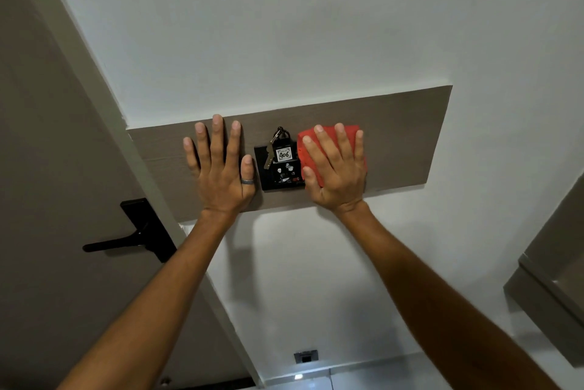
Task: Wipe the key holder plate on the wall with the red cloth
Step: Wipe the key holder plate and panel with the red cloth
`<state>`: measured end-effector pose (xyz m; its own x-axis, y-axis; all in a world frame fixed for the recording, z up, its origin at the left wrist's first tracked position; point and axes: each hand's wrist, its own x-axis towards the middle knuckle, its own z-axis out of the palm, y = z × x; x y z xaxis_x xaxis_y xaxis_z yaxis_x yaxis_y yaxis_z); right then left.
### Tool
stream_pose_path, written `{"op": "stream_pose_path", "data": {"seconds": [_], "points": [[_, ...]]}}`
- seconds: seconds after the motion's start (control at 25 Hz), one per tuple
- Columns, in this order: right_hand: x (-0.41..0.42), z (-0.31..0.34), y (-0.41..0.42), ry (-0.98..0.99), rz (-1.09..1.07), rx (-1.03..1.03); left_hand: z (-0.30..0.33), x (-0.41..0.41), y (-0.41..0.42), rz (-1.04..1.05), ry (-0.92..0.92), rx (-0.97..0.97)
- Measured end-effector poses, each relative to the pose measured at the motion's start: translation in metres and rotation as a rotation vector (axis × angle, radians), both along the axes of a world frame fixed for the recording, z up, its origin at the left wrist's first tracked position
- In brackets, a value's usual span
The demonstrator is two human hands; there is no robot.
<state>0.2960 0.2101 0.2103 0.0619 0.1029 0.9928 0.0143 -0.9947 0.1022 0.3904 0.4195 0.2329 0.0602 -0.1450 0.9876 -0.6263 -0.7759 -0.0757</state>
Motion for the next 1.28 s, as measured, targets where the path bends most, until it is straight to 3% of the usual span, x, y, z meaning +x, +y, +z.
{"op": "stream_pose_path", "data": {"seconds": [0.16, 0.32, 0.48, 0.6, 0.64, 0.8, 0.96, 1.12, 1.16, 1.28], "points": [[0.008, -0.003, 0.029, -0.057, -0.010, 0.359, 0.001, 0.001, 0.000, 0.010, -0.017, -0.001], [-0.002, 0.001, -0.025, -0.006, 0.017, -0.065, 0.000, 0.002, -0.001, 0.001, -0.015, -0.021], [0.007, -0.007, 0.019, -0.089, -0.015, 0.260, 0.000, 0.001, 0.000, 0.009, -0.023, -0.016], [0.000, 0.004, -0.016, -0.058, 0.025, -0.023, -0.002, 0.002, 0.001, 0.019, -0.043, 0.006], [0.000, 0.009, -0.026, -0.079, 0.008, -0.025, -0.003, 0.004, 0.002, 0.025, -0.045, 0.008], [0.012, -0.003, 0.024, -0.150, -0.036, 0.387, -0.005, 0.006, 0.000, 0.025, -0.059, 0.000], [-0.002, 0.005, -0.009, -0.041, 0.020, 0.092, -0.002, 0.005, 0.000, 0.035, -0.058, 0.006], [0.007, -0.005, 0.050, -0.097, 0.015, 0.472, -0.002, 0.003, 0.001, 0.043, -0.053, -0.008], [0.007, -0.008, 0.059, -0.080, 0.042, 0.457, -0.002, 0.003, 0.001, 0.037, -0.051, -0.005], [-0.003, -0.001, 0.011, -0.019, 0.076, 0.091, -0.002, 0.004, 0.002, 0.040, -0.060, 0.018]]}}
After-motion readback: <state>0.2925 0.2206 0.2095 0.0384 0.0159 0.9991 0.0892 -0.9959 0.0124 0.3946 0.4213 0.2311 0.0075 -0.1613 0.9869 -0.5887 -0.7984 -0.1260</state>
